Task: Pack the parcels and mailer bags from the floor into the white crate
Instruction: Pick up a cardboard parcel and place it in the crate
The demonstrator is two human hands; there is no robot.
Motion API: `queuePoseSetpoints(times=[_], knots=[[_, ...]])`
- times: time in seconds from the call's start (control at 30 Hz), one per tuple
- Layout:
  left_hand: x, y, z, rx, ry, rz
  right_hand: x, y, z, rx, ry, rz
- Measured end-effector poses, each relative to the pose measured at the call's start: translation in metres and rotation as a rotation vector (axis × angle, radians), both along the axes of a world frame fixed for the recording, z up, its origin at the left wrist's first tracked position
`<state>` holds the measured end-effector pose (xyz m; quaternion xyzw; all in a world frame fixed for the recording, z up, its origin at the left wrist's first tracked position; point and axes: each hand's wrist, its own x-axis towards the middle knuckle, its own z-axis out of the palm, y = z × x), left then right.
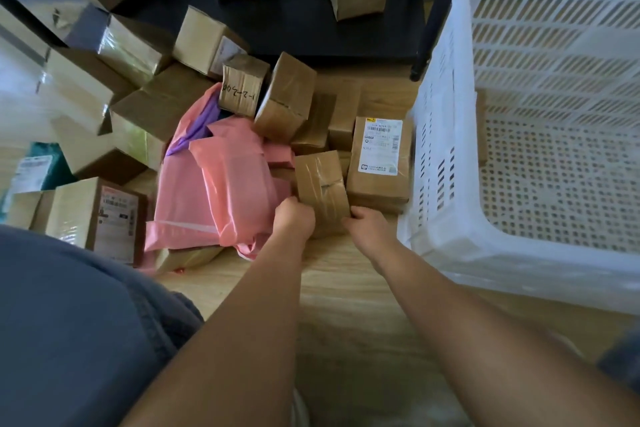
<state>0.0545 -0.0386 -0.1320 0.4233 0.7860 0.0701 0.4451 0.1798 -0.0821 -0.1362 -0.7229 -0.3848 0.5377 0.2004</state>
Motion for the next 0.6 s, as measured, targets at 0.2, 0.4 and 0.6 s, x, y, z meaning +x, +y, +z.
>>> queuePoseSetpoints(times=[0.2,0.4,0.6], knots=[[-0.006,-0.006,0.005,0.044,-0.006,0.004,0.004,-0.007,0.006,0.003,-0.063,-0.036],[-0.014,-0.015,0.037,0.213,-0.202,0.223,0.0,-0.013,0.034,0.121,-0.155,-0.099],[-0.011,-0.009,0.093,0.283,-0.462,0.245,-0.011,-0.011,0.091,0.194,-0.227,-0.199]])
